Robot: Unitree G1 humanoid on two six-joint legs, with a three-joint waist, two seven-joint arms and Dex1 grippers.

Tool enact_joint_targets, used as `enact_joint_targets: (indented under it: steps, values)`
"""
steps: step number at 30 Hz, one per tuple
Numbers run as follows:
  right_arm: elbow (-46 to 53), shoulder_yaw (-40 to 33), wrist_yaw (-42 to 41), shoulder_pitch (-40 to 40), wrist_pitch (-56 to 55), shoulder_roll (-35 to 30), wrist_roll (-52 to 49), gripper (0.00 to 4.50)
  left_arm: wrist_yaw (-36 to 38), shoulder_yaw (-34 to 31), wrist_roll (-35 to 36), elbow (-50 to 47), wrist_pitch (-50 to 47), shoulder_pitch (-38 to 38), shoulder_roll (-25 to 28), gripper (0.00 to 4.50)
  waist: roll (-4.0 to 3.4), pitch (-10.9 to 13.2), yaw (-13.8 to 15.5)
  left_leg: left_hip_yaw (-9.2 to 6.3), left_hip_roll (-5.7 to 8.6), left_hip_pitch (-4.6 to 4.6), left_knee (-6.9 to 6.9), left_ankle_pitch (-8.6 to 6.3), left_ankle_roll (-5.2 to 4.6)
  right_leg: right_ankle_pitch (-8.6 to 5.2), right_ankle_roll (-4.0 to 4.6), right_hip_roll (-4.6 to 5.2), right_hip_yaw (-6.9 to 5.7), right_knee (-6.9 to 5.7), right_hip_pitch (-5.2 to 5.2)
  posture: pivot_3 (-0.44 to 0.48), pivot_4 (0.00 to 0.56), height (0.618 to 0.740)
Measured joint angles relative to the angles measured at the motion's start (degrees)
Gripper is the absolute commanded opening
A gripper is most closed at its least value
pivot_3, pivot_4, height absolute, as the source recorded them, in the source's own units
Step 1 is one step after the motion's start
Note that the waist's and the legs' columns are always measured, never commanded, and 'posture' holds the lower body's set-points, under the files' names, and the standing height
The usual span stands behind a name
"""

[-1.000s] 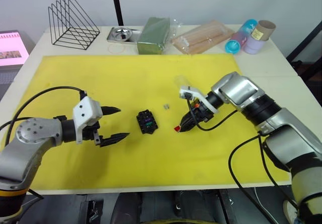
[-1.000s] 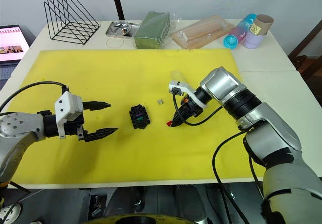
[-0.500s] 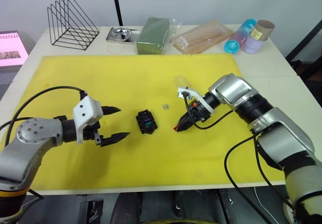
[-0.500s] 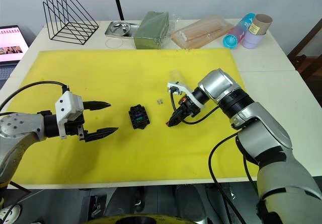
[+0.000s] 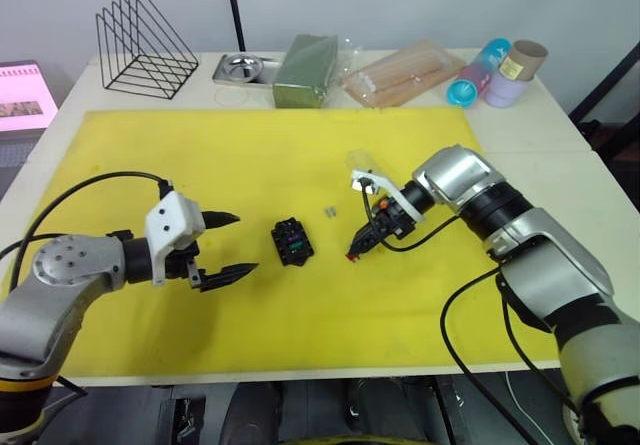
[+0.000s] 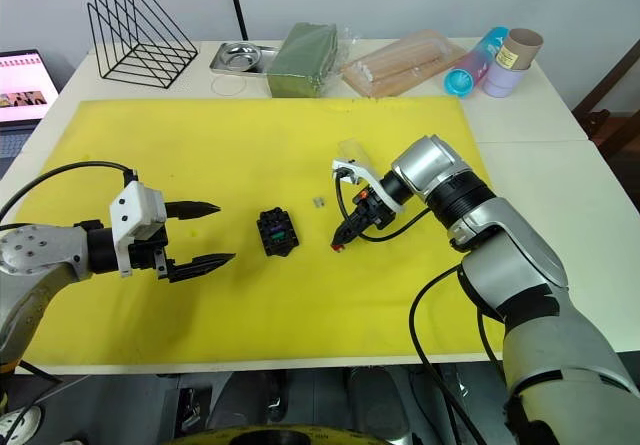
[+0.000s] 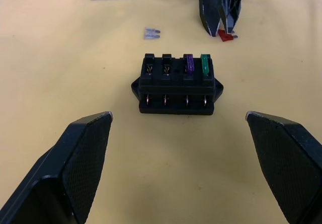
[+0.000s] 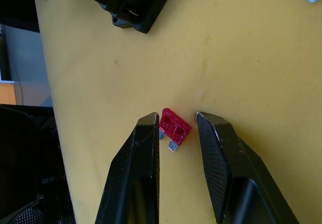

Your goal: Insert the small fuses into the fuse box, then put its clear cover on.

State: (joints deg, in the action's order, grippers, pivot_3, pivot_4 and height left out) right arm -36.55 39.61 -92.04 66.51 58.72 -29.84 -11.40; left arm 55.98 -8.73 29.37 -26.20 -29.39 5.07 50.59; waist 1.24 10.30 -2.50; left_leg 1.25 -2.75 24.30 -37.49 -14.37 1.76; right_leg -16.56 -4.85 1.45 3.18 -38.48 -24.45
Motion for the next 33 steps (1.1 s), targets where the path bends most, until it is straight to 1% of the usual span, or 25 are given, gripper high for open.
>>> enact_joint_targets:
  steps: [10,12,15,16,28,33]
  values:
    - [-0.59,0.0,-0.19,0.0,-0.82,0.0,0.44,1.22,0.44,0.0,-0.02,0.15,0.77,-0.14,0.0,4.5,0.0,0.0,0.0,0.0,0.0,0.0,-0.01,0.0,0.0,0.0,0.0,0.0,0.0,-0.01,0.0,0.0,0.15,0.74]
    - [-0.85,0.0,-0.29,0.0,-1.03,0.0,0.52,0.87,0.83,0.0,-0.02,0.17,1.15,-0.11,0.0,4.5,0.0,0.0,0.01,0.0,0.0,0.0,-0.02,0.0,0.0,0.0,0.0,0.0,0.0,-0.01,0.0,0.0,0.15,0.74]
    - [-0.92,0.0,-0.25,0.0,-1.29,-0.01,0.88,0.08,1.29,0.01,-0.02,0.25,1.33,0.04,0.0,4.5,0.0,0.0,0.02,0.0,0.0,0.0,-0.03,0.0,0.0,0.0,0.0,0.0,0.0,-0.02,0.0,0.0,0.15,0.74]
    - [-0.91,0.01,-0.35,0.0,-1.55,0.01,1.04,0.03,1.37,0.01,-0.03,0.27,1.4,0.2,0.0,4.5,0.0,0.0,0.01,0.0,0.0,0.0,-0.03,0.0,0.0,0.0,0.0,0.0,0.0,-0.02,0.0,0.0,0.15,0.74]
    - [-0.94,0.01,-0.33,0.0,-1.96,-0.51,1.08,0.03,1.69,0.01,-0.14,1.13,2.28,0.26,0.0,4.5,0.0,0.0,0.03,0.0,0.0,0.01,-0.06,0.0,0.0,0.0,0.0,0.0,0.0,-0.05,0.0,0.0,0.15,0.74]
    - [-0.4,-0.25,-0.32,-0.07,-4.02,-0.71,1.07,0.03,1.69,0.02,-0.14,1.15,2.31,0.35,0.0,4.5,0.0,0.0,0.04,0.0,0.0,0.01,-0.07,0.0,0.0,0.0,0.0,0.0,0.0,-0.06,0.0,0.0,0.15,0.74]
